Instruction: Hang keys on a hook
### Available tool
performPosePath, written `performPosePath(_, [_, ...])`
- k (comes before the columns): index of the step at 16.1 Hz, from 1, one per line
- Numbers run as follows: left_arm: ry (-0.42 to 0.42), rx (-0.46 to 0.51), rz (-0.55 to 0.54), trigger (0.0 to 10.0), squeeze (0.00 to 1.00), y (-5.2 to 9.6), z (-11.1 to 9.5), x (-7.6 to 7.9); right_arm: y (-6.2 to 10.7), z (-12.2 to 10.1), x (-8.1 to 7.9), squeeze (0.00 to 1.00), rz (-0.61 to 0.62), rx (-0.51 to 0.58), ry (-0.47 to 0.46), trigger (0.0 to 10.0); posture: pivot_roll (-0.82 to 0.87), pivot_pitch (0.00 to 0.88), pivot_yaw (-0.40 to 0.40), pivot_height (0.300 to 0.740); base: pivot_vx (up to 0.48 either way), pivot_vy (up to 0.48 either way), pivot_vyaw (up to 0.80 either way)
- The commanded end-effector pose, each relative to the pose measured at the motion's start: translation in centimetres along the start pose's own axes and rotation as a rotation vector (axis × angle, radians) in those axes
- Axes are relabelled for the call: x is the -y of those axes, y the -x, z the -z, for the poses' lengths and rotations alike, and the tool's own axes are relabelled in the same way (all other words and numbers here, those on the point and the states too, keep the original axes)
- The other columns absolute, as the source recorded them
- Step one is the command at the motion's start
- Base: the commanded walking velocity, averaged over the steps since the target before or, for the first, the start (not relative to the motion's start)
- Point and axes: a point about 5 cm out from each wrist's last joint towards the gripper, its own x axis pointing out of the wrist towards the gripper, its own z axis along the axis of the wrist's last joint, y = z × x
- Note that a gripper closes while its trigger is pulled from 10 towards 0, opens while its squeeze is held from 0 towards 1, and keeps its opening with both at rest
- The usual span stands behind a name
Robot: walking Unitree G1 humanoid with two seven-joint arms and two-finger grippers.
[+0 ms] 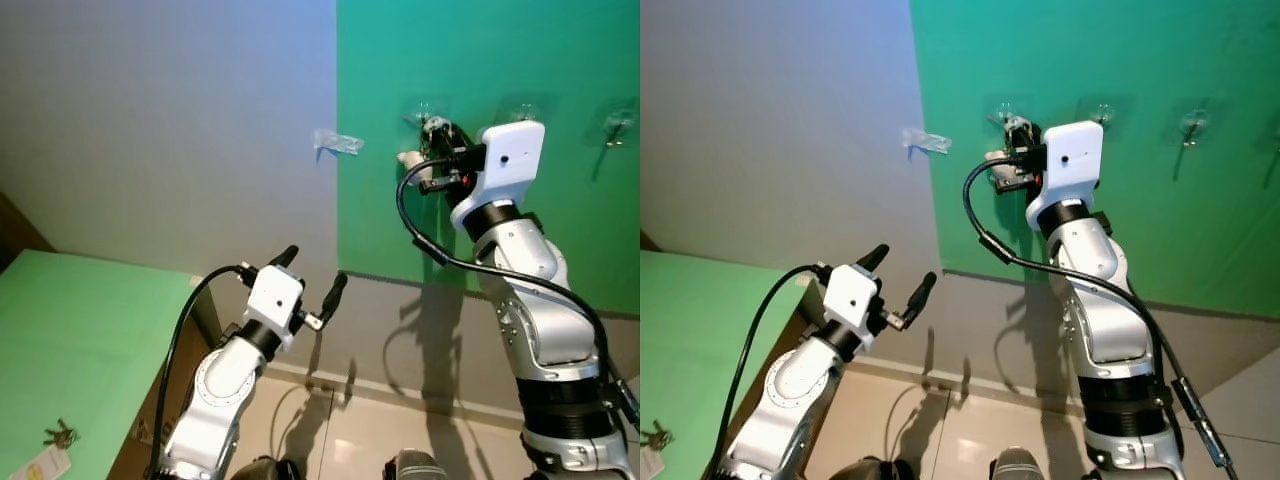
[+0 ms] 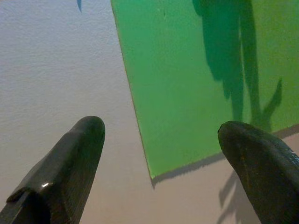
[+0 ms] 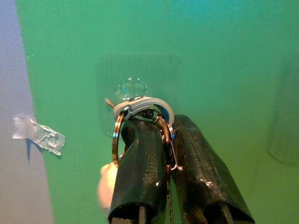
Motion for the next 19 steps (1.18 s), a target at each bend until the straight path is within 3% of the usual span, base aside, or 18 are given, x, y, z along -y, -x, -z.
performPosePath(1, [-0.014, 0.009, -0.009, 10.0, 0.0, 0.1, -0.3, -0.1, -0.1, -0.3, 1.3, 0.0, 0.072, 0.007, -0.026, 0.0, -0.23, 0.04, 0.082, 0.72, 0.0, 0.0, 0.0])
performPosePath(3, [-0.012, 0.01, -0.011, 10.0, 0.0, 0.1, -0.3, -0.2, -0.1, 0.3, 1.5, 0.0, 0.091, -0.017, -0.035, 0.0, -0.23, 0.043, 0.083, 0.72, 0.0, 0.0, 0.0])
performPosePath(6, [-0.012, 0.01, -0.014, 10.0, 0.0, 0.1, -0.3, -0.2, -0.2, 1.9, 1.9, 0.0, 0.131, -0.123, -0.124, 0.0, -0.23, 0.045, 0.08, 0.72, 0.0, 0.0, 0.0])
performPosePath(7, [-0.012, 0.01, -0.016, 10.0, 0.0, 0.1, -0.3, -0.2, -0.3, 2.2, 2.0, 1.0, 0.134, -0.154, -0.11, 10.0, -0.23, 0.042, 0.076, 0.72, 0.0, 0.0, 0.0])
performPosePath(19, [-0.002, 0.01, -0.019, 10.0, 0.0, 0.2, -0.3, 0.2, -0.7, 2.1, 2.5, 1.0, 0.143, -0.178, -0.093, 10.0, -0.23, 0.048, 0.072, 0.72, 0.0, 0.0, 0.0])
